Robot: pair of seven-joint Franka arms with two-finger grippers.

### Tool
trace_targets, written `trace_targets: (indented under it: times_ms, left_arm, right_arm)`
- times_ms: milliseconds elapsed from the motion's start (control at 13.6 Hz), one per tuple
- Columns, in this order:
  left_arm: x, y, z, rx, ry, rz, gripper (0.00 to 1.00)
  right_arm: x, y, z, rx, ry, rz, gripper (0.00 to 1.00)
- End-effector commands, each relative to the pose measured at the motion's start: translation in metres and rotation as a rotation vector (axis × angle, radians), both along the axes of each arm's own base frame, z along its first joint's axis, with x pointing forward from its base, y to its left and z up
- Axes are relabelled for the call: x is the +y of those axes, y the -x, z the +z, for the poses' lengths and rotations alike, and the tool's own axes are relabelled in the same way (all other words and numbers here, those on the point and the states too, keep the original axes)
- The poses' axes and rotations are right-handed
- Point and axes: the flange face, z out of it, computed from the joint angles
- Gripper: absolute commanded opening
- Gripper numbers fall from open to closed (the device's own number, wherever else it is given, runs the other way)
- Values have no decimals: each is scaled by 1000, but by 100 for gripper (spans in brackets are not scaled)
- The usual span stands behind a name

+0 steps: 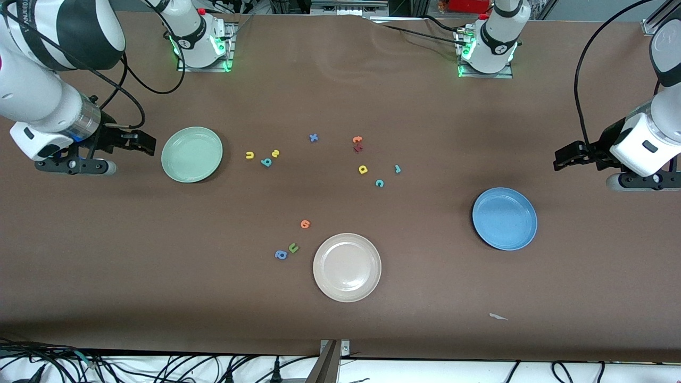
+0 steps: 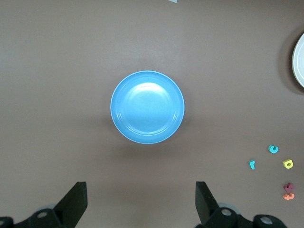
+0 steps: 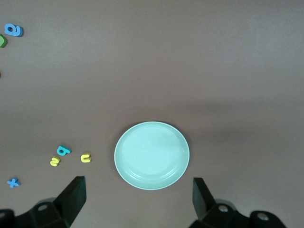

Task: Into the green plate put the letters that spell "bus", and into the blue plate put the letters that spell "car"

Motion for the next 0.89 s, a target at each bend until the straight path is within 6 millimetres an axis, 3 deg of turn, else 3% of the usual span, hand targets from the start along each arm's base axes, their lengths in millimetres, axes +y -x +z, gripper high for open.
trace_targets:
  times_ms: [0,590,811]
  left_arm:
    - [3,0,2,8,0,-25,100]
    - [3,0,2,8,0,-25,100]
    - [2,1,-1,15,0,-28,100]
  right_arm:
    - [2,5,2,6,-10,-15,99]
    - [2,7,-3,16,-5,-42,99]
    - [22,15,-14,36,15,-141,99]
